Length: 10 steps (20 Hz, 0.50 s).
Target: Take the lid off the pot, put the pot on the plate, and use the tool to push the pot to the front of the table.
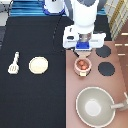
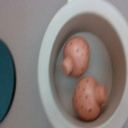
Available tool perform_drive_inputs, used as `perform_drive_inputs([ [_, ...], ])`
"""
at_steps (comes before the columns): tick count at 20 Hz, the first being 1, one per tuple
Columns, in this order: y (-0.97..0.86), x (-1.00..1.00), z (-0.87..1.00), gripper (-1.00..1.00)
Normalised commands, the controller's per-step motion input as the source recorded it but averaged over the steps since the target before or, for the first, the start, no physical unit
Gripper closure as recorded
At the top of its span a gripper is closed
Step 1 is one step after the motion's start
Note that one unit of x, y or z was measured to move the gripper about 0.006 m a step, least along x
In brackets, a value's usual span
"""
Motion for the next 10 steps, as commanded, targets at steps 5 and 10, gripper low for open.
perform_drive_inputs([
  [5,-0.35,0.77,-0.19,-1.00],
  [10,-0.08,0.59,-0.38,-1.00],
])
